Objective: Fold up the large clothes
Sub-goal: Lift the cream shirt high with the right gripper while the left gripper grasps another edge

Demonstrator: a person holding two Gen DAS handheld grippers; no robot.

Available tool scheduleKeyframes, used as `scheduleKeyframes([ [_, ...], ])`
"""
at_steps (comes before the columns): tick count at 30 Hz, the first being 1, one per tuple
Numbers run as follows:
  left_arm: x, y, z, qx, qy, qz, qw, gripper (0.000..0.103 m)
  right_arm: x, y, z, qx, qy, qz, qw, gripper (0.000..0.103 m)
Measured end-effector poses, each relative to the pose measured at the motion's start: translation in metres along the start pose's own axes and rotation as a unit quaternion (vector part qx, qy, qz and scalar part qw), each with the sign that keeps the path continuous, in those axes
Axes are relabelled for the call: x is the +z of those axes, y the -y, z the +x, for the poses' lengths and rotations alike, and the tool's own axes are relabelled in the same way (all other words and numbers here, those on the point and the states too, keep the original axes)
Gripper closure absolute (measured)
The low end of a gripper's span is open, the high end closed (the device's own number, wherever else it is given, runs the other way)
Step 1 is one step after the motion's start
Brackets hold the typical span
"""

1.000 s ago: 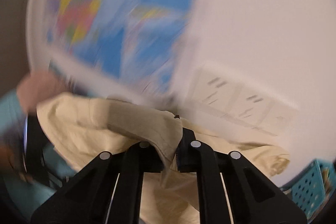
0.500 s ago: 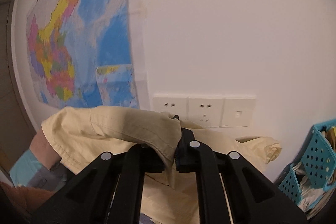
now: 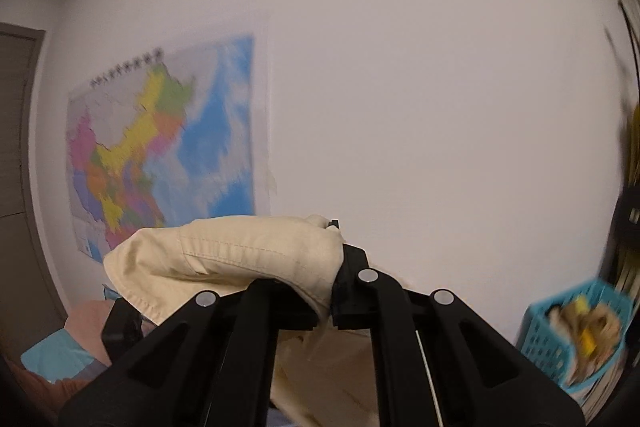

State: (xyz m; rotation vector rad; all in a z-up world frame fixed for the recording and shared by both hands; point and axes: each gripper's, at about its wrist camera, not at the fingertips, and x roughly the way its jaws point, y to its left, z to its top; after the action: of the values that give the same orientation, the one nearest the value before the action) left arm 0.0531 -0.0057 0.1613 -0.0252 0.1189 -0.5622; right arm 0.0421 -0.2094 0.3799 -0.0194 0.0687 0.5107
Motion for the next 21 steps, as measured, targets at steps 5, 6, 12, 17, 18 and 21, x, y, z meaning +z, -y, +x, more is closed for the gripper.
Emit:
scheduleKeyframes([
  [5, -0.031, 0.023, -0.025, -0.062, 0.006, 0.016, 0.9979, 0.007, 0.007, -0.018, -0.023, 0.012, -0.001, -0.010, 1.000, 0.099],
  [6, -0.040, 0.028, -0.023, -0.077, -0.003, 0.022, 0.9967, 0.006, 0.006, -0.019, -0.026, 0.017, -0.007, -0.005, 1.000, 0.099],
  [12, -0.061, 0.052, -0.027, -0.068, -0.040, 0.048, 0.9957, 0.102, 0.002, -0.036, -0.052, 0.017, -0.010, -0.006, 1.000, 0.099],
  [17, -0.009, 0.022, -0.077, -0.027, 0.003, 0.027, 0.9993, 0.102, 0.025, -0.051, -0.110, 0.007, 0.038, -0.013, 0.999, 0.099],
  [18, 0.007, 0.013, -0.095, -0.015, 0.019, 0.023, 0.9994, 0.101, 0.031, -0.056, -0.123, 0.005, 0.048, -0.020, 0.999, 0.099],
  [21, 0.052, 0.009, -0.150, 0.016, 0.048, 0.021, 0.9985, 0.101, 0.042, -0.070, -0.150, 0.011, 0.061, -0.032, 0.998, 0.099],
])
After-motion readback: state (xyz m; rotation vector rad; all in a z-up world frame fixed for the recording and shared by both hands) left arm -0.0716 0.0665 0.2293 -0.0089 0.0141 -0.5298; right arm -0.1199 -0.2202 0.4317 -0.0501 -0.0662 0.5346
